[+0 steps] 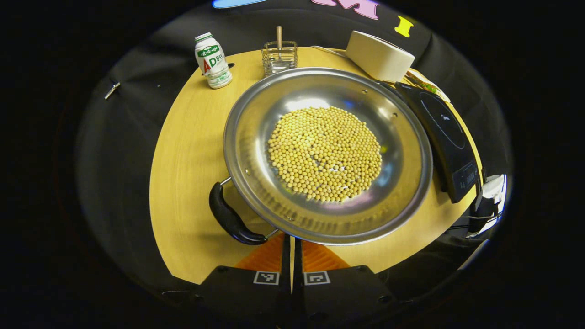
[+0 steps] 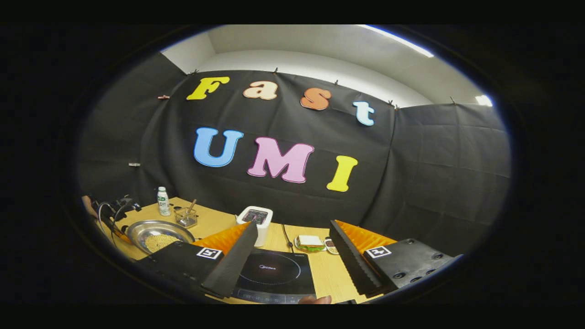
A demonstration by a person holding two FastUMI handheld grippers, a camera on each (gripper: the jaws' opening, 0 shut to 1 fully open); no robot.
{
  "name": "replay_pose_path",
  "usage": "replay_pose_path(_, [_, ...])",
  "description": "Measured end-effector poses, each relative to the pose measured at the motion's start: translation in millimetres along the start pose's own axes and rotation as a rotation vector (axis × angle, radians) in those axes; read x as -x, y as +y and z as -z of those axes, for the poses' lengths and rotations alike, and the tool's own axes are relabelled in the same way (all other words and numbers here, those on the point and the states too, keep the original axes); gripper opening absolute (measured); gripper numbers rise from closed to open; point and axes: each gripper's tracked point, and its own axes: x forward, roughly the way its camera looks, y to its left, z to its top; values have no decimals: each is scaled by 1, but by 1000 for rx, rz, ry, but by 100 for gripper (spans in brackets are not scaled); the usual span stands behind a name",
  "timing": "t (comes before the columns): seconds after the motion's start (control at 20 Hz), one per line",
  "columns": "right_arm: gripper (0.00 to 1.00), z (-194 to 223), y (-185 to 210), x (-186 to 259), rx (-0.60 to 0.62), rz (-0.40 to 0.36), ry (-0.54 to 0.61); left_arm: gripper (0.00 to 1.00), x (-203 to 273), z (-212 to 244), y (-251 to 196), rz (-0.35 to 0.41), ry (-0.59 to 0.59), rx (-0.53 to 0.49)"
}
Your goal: First push the handle of the pot to place it horizontally, then grasp the pot with both hands and set it on the induction cooktop.
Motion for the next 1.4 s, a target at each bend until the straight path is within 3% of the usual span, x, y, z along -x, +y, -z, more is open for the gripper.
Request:
replay_pose_path(0.45, [99,10,7,-7,31,29,34,5,-24,-32,54,-56,-1,23])
replay_pose_path(0.7, [98,16,8,-12,47,49,52,5,-36,-60,77,-96,-7,-19])
replay_pose_path(1.0, [98,27,16,-15,62,49,71,5,-43,-94,93,-164,-37,-53])
replay_pose_path(1.25, [98,30,24,-18,64,34,78,5,-39,-97,94,-171,-70,-31])
replay_pose_path(1.4, [98,32,28,-19,45,21,86,5,-13,-98,102,-266,-163,-61])
